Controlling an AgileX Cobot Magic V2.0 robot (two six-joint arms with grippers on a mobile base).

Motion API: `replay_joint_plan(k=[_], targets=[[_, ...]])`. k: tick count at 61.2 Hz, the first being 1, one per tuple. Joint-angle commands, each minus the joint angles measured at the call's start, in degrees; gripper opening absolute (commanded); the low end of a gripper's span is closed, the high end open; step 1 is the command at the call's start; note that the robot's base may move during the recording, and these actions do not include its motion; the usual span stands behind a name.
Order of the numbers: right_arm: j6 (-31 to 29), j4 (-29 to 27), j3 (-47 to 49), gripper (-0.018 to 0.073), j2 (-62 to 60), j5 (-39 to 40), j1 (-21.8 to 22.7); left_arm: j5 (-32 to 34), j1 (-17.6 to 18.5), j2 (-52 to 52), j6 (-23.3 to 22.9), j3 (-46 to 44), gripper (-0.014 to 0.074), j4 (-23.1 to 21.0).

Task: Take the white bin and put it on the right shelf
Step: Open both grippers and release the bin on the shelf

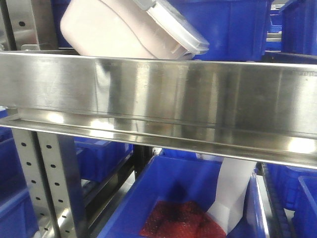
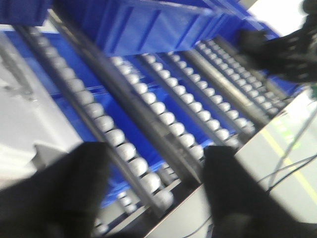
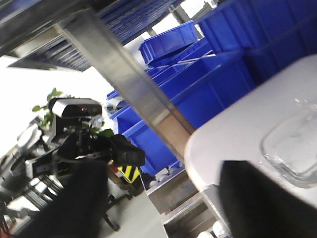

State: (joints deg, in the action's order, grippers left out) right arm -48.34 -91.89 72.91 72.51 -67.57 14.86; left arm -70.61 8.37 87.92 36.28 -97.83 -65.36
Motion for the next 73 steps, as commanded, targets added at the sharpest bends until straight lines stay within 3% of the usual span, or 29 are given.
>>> replay_joint_plan(k=[1,6,8,16,24,32,37,49,63,73], targets=[[-0.81,-1.36,2.05,0.0276,-4.09,-0.06,0.33,-5.86,0.39,-4.76,-0.76,-2.08,0.0043,-1.12],[-0.52,4.05,2.05,0.0078,-6.53,1.84,0.33,-5.86,0.39,-6.9,-0.76,-2.08,-0.0138,2.4],[0.15,6.07,2.05,0.0051,-7.38,2.79,0.33,-5.86,0.39,-7.46,-0.87,-2.08,-0.0121,3.98],[5.31,19.52,2.05,0.007,-11.88,7.1,0.33,-5.86,0.39,-9.99,-4.16,-2.08,-0.0118,14.56],[13.16,33.88,1.31,0.007,-16.67,10.98,0.33,-4.08,0.39,-12.71,-8.43,-1.02,-0.0118,28.98],[20.47,47.05,-2.55,0.007,-22.49,16.05,0.33,2.43,0.39,-16.91,-12.58,3.78,-0.0118,42.3],[24.1,53.74,-6.46,0.007,-26.35,18.67,0.33,6.95,0.39,-20.35,-14.2,8.92,-0.0118,47.17],[24.99,61.04,-19.73,0.007,-36.25,24.92,0.33,21.72,0.39,-29.35,-14.2,26.03,-0.0118,48.01],[24.94,61.47,-33.97,0.007,-50.17,36.03,0.33,42.4,0.39,-44.42,-13.95,47.82,-0.0118,48.01],[24.94,61.47,-39.67,0.007,-58.35,42.13,0.33,51.82,0.39,-53.8,-13.95,57.5,-0.0118,48.01]])
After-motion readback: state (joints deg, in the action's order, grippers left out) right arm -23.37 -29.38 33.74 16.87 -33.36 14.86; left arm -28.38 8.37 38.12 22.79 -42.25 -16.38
